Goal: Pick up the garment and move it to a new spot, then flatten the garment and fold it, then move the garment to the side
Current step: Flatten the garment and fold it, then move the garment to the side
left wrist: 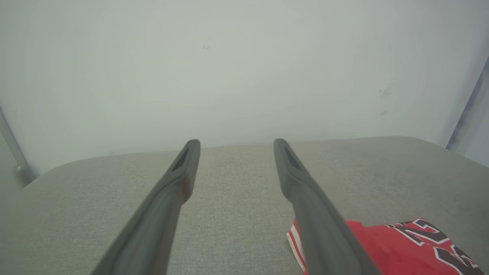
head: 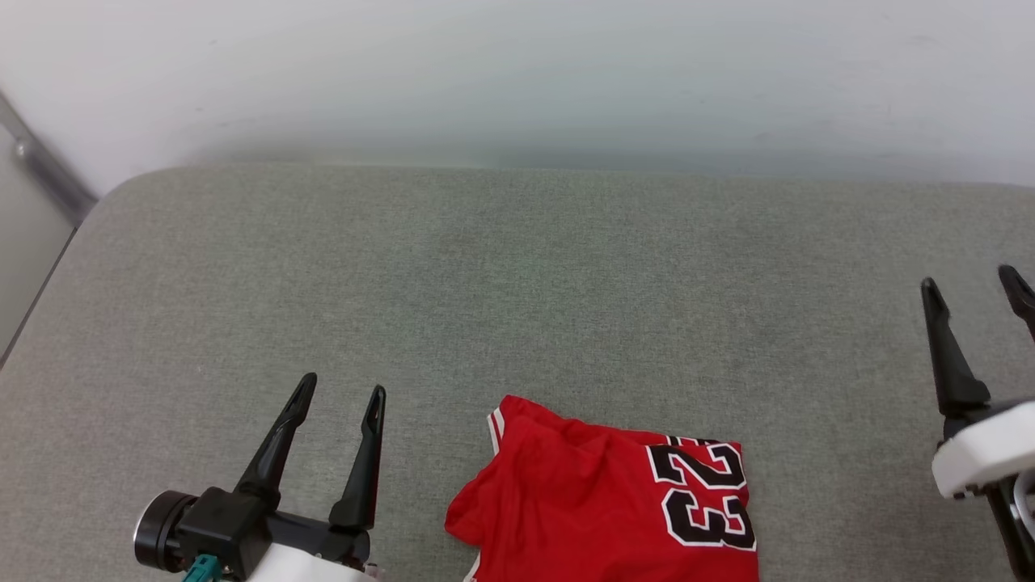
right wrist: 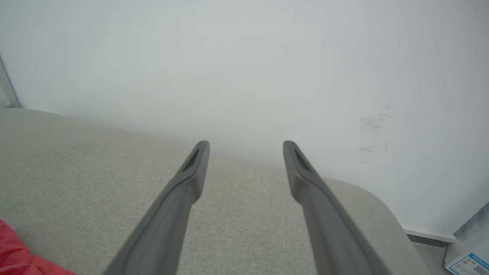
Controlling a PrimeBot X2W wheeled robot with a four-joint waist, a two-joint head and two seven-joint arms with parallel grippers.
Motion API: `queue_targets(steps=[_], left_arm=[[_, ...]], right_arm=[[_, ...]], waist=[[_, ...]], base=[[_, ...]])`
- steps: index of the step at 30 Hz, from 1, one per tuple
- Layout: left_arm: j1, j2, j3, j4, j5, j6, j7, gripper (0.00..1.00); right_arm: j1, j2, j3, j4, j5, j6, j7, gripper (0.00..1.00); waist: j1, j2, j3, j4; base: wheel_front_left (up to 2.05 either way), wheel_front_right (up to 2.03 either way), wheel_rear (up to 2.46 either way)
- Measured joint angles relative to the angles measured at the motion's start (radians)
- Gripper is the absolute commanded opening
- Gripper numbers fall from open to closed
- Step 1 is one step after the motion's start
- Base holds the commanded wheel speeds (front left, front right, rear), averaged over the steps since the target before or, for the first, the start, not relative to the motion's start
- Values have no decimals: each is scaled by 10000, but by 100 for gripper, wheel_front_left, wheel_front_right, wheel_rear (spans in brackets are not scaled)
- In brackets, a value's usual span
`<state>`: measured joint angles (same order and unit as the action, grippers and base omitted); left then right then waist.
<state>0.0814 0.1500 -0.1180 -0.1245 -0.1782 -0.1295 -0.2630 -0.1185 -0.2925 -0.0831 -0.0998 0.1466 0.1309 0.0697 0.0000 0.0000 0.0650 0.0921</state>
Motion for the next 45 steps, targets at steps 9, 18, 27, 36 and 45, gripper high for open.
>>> queue_targets(steps=[9,18,27,36,45], left_arm=[[90,-13,-6,219,-201,0,0,100],[226,-25,-44,382,-378,0,0,100],[314,-67,-36,566,-546,0,0,100],[254,-81,-58,579,-504,0,0,100],[-35,-77,-196,575,-360,0,0,100]], right_arm=[[1552,1287,-621,-385,-119,0,-1448,100],[2149,1841,-489,-280,-113,0,-1762,100],[2195,1885,-395,-330,-123,0,-1653,100],[2308,1578,115,-313,385,0,-82,100],[2422,658,1289,-853,2382,0,5837,100]], waist=[[0,0,-162,-45],[0,0,-300,17],[-1,0,-270,42],[-1,0,-132,93],[0,0,317,209]], base=[[0,0,0],[0,0,0],[0,0,0],[0,0,0],[0,0,0]])
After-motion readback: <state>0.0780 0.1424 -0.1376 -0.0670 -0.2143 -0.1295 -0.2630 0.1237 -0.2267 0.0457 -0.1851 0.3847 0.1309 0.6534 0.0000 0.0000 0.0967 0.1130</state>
